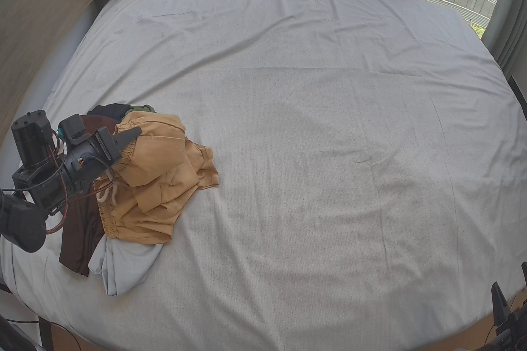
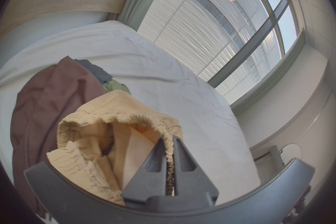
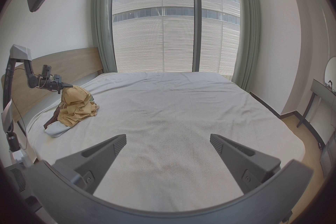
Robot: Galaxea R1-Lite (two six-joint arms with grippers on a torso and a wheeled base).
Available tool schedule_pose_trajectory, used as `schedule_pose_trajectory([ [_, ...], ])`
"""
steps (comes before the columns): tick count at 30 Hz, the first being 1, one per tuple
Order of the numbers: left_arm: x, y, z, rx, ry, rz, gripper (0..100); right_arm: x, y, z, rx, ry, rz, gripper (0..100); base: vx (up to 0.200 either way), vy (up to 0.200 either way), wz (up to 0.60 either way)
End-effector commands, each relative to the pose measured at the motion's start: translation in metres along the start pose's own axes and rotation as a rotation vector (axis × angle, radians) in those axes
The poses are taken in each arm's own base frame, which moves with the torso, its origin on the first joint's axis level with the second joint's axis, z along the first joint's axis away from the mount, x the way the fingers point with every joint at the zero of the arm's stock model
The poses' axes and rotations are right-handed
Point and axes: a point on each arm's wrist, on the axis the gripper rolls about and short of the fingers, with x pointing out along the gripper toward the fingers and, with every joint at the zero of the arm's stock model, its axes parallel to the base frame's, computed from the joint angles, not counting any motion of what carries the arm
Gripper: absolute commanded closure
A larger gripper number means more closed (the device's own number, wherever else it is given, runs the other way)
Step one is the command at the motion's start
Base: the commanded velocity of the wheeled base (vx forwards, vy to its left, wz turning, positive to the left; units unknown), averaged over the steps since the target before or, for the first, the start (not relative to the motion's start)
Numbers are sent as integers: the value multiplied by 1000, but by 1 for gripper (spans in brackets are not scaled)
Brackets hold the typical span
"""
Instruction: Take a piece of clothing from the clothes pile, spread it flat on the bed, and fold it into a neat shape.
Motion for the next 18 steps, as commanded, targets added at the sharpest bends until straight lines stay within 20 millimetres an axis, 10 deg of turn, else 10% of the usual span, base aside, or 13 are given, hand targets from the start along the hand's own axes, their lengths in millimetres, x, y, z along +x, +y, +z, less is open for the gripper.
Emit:
schedule_pose_trajectory([
  [1,-16,-21,4,24,-24,-73,100,0,0,-5,-1,2,0,0,0,0,0],
  [18,-31,-63,3,123,-20,-354,100,0,0,-5,-3,6,-2,0,0,0,0],
])
